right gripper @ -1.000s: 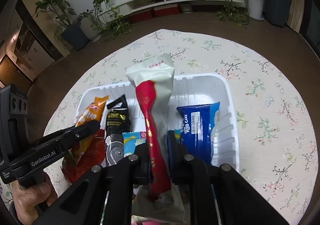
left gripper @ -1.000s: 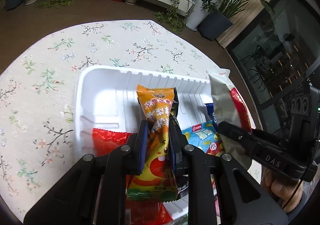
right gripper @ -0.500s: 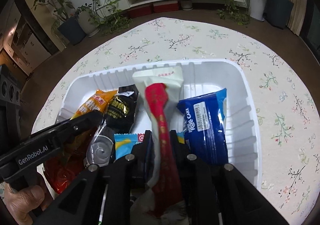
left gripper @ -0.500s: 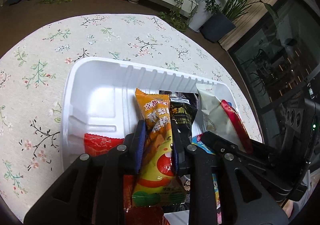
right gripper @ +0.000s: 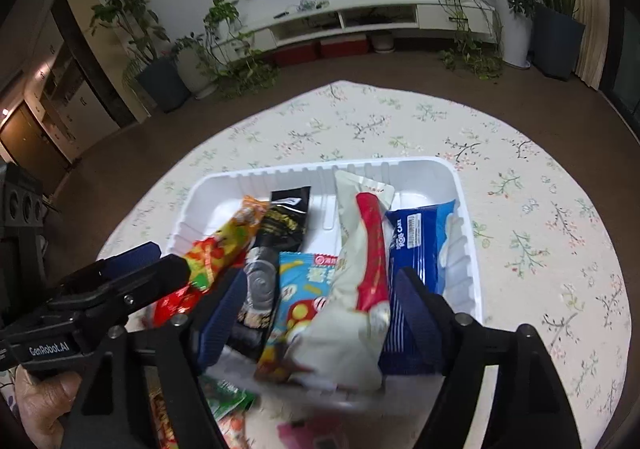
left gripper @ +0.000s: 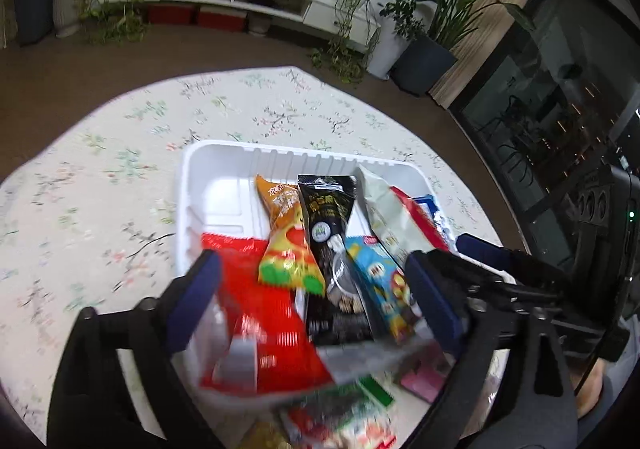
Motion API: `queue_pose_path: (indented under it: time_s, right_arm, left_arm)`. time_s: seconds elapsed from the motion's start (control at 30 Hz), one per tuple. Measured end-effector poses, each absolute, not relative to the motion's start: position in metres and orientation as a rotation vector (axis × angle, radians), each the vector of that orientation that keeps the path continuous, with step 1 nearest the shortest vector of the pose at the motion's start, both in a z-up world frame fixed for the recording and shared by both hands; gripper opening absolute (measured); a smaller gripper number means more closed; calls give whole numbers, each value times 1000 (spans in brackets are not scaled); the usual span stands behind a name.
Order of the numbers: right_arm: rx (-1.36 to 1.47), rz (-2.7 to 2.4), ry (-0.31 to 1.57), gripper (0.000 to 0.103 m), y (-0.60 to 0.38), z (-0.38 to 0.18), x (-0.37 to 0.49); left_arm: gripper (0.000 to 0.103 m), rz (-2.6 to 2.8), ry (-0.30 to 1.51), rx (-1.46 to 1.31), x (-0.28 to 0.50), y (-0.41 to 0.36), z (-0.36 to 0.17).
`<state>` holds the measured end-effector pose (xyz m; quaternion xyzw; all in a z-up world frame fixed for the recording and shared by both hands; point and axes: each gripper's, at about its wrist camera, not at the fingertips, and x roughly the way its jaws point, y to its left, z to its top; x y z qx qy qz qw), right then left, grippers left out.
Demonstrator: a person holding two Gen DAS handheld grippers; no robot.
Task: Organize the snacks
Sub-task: 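Open both tools and withdraw them back over the table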
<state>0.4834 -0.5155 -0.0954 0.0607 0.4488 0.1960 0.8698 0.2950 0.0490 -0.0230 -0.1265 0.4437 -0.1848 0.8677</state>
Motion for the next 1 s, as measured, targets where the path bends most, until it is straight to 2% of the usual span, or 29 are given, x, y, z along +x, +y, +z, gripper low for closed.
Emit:
queue_pose_path:
  time_s: [0.03,0.2,0.43,0.57,0.73,1.0]
  right_arm:
    - [144,423,924,86,-519,-90,475]
    - [220,476,855,97,-542,-73,422]
    - [319,475,839,98,-574,-88,339]
    - [359,437,859,98,-590,-105,305]
    - [416,393,896,98,-602,-126,277]
    - [407,405,943,98,-598,-144,258]
  left_arm:
    - [103,-385,921,-265,288,51,-19]
    - [103,-386,887,-205,233,60,-5]
    - [103,-408,815,4,137,55,-12]
    - [103,-441,906,-10,103,60,-40]
    - [103,-459,973,-7,88,65,-60]
    - [101,-581,1056,251,89,27,-72]
